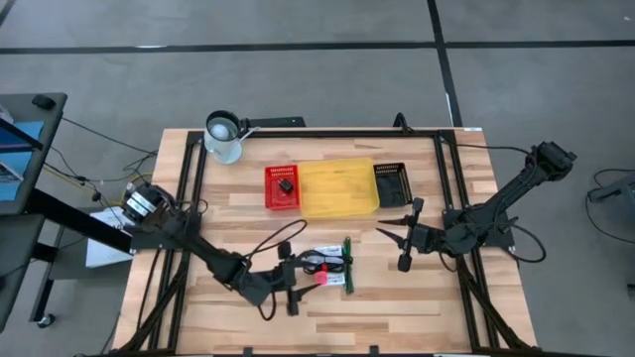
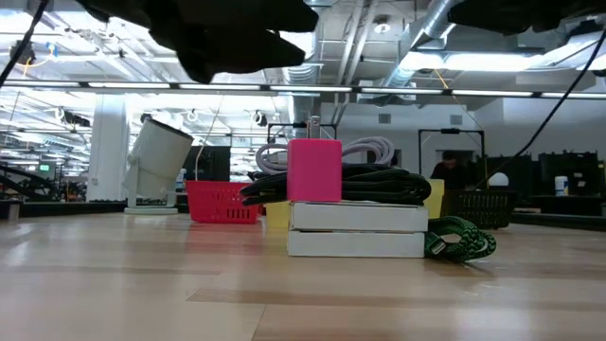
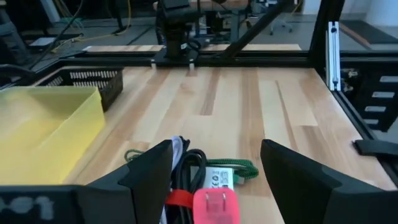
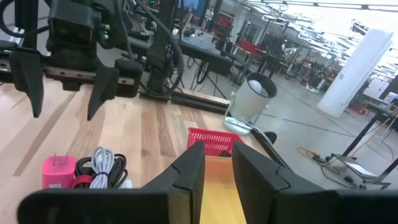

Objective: Pick and place items into bin
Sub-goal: Put the pink charger adapter into the red bin

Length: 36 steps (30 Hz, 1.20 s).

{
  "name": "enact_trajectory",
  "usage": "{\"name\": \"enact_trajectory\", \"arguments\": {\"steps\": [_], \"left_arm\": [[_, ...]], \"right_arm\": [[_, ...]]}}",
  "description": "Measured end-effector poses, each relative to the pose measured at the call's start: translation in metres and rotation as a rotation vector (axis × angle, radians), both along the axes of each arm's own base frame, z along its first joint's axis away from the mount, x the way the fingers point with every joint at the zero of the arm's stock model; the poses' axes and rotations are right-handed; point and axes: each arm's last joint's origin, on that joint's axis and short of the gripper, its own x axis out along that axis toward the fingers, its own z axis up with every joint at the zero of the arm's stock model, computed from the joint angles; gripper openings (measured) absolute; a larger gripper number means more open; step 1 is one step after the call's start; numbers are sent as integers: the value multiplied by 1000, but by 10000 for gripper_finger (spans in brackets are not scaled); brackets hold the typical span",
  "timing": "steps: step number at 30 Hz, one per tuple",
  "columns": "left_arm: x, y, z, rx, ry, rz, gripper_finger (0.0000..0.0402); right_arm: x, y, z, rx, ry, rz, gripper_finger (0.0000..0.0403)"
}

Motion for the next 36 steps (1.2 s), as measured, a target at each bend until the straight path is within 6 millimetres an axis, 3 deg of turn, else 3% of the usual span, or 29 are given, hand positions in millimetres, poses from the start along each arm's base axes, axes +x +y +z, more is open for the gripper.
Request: {"name": "enact_trajectory", "arguments": {"steps": [5, 9, 15, 36], "left_arm": [[-1, -8, -9, -16, -6, 63, 235], [15, -20, -18, 8, 1, 67, 235], [30, -35, -14, 83, 35, 119, 235], [21, -42, -19, 4, 75, 230, 235]], "right_arm": [[0, 0, 0, -2, 3, 1, 77], [0, 0, -1, -4, 6, 3, 77], [0, 0, -1, -6, 9, 5, 77], [-4, 7, -1, -67, 23, 49, 77]]}}
